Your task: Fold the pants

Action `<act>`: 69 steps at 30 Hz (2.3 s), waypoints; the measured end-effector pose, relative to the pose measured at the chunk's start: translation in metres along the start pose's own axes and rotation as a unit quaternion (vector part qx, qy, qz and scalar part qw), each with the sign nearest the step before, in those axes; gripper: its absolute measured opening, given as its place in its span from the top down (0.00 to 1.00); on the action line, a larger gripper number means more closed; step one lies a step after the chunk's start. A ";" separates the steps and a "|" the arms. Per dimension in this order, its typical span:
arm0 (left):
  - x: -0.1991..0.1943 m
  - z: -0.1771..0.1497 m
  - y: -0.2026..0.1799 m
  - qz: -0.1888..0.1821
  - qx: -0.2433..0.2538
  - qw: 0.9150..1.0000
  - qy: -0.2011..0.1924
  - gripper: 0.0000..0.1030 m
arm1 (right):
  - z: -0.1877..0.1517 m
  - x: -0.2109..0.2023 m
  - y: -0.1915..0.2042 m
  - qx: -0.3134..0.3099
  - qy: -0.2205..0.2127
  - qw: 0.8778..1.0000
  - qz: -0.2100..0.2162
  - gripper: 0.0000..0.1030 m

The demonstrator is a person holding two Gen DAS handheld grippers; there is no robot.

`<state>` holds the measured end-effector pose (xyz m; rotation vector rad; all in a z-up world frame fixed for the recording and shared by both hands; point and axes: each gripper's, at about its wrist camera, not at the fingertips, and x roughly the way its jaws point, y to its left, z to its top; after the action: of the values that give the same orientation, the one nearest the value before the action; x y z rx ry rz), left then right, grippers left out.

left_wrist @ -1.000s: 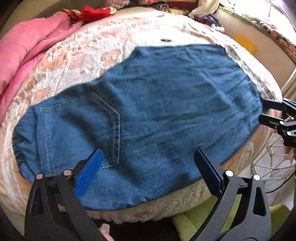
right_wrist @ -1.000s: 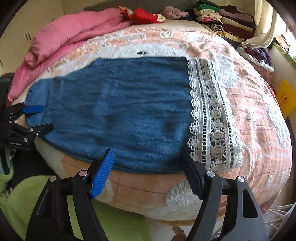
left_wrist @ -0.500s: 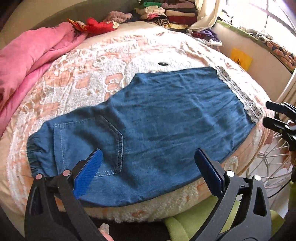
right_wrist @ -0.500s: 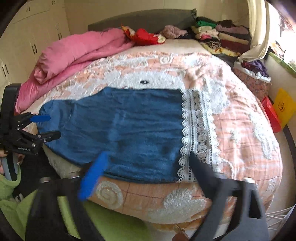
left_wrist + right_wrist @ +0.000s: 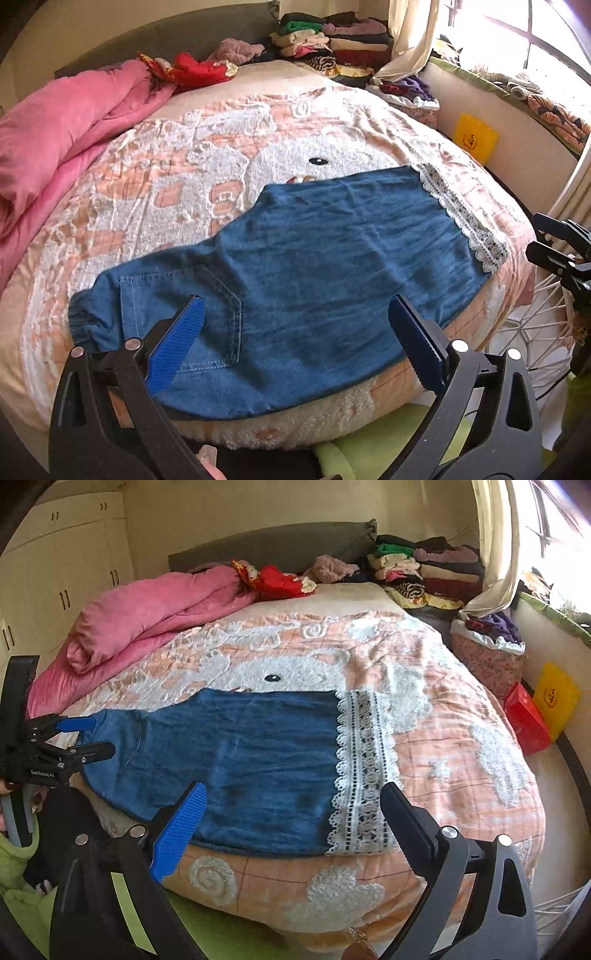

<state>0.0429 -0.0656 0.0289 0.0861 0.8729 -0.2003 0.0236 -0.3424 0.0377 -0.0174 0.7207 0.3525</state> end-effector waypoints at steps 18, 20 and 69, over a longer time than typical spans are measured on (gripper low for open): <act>0.000 0.069 -0.032 -0.018 0.039 0.998 -0.040 0.09 | 0.003 -0.021 -0.035 0.029 -0.025 0.998 -0.039 0.09; 0.007 0.079 -0.038 -0.027 0.046 0.998 -0.038 0.09 | 0.001 -0.020 -0.040 0.037 -0.025 0.998 -0.041 0.09; 0.216 0.139 -0.125 -0.165 0.136 0.975 0.060 0.42 | -0.040 0.073 -0.075 0.141 0.066 0.987 0.028 0.35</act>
<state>0.2562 -0.2399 -0.0472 0.2110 0.9739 -0.6309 0.0725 -0.3956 -0.0471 0.2507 0.8978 0.3023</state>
